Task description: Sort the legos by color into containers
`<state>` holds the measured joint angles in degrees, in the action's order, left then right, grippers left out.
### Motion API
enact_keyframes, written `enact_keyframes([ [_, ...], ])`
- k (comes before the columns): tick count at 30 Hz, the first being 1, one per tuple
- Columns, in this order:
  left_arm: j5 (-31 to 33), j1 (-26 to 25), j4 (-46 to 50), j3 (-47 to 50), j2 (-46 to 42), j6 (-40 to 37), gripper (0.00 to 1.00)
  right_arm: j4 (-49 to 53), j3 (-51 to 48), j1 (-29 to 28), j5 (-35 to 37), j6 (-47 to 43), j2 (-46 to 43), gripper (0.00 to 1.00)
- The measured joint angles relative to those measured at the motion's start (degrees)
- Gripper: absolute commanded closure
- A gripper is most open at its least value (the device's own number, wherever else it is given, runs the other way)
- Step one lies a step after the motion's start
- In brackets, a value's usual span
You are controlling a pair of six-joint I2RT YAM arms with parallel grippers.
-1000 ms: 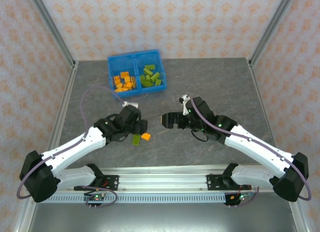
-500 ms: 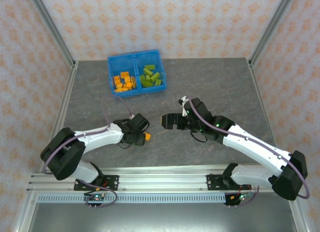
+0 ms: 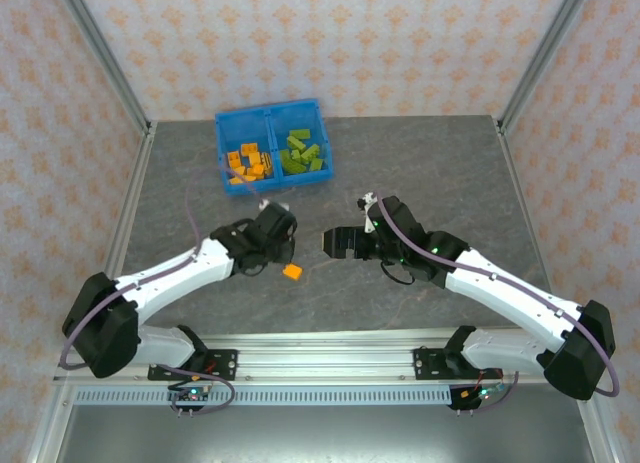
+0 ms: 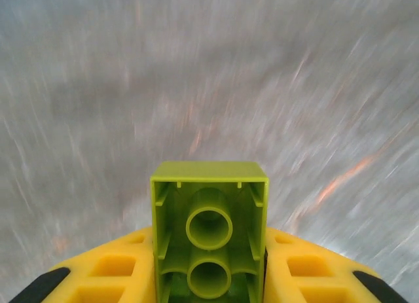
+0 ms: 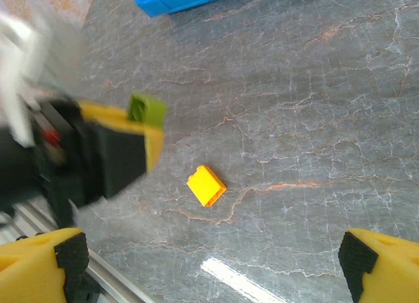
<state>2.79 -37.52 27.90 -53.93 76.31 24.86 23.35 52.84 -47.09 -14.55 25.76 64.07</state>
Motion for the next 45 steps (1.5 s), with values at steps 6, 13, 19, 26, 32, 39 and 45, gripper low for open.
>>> enact_keyframes([
  [6, 1.01, 8.09, -3.45, -19.28, 9.7, -4.76, 0.73, -1.62, 0.0, 0.0, 1.46, 0.39, -1.88, 0.01],
  [13, 2.86, 14.6, -4.83, -47.65, 35.17, -8.17, 0.74, -2.19, 0.0, 0.0, 3.32, 0.39, -2.97, 0.01],
  [19, 5.2, 18.45, -0.59, -72.08, 55.8, -9.22, 0.71, -1.84, 0.0, 0.0, 5.25, -0.26, -3.91, 0.01],
  [26, 10.71, 19.26, 6.43, -94.38, 71.19, -10.75, 0.47, -1.9, 0.0, 0.0, 6.47, -0.5, -4.15, 0.01],
  [32, 11.63, 19.15, 7.89, -96.1, 71.93, -11.28, 0.31, -1.88, 0.0, 0.0, 6.47, -0.72, -3.91, 0.01],
  [39, 3.89, 18.45, 10.03, -84.02, 59.36, -9.75, 0.29, -1.86, -0.02, 0.0, 6.73, -0.92, -3.23, 0.01],
  [45, -2.64, 10.93, 0.2, -42.32, 17.66, -12.39, 0.16, -1.07, 0.0, 0.0, 6.14, -1.44, 1.6, 0.0],
])
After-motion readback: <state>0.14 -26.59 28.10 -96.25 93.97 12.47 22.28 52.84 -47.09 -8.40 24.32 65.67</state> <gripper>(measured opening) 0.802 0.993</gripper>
